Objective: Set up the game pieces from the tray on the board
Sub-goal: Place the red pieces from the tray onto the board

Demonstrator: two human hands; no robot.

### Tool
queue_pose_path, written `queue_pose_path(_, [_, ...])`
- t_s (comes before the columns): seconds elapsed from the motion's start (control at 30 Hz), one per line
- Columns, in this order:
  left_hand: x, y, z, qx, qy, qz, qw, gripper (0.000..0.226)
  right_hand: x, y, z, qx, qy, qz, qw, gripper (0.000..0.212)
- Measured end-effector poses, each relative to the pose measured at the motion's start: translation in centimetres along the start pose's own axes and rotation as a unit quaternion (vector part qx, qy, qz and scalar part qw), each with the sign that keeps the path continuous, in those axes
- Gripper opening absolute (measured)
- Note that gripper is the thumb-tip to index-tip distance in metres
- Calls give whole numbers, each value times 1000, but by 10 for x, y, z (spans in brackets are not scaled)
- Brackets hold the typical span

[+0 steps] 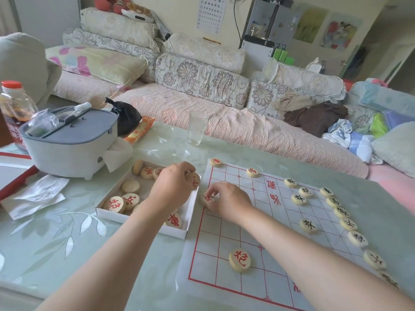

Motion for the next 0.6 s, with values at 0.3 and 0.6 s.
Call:
queue_pose_path(0.3, [13, 1, 0, -43, -15, 134, 990, 25, -11, 1, 3, -13, 30, -200, 979, 32])
queue_pose_path(0.6, [34, 18, 0, -127, -42, 258, 957, 50, -30, 11, 13, -35, 67, -302, 950, 34])
Point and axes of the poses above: each hand's wrist, its own z-axis away from the middle knuckle, its own x-axis out of the palm, y = z × x, the point moved 7 cm from there along -z, towards the middle knuckle, and after that the axes turned 1 degree about x, right-handed, at the moved point
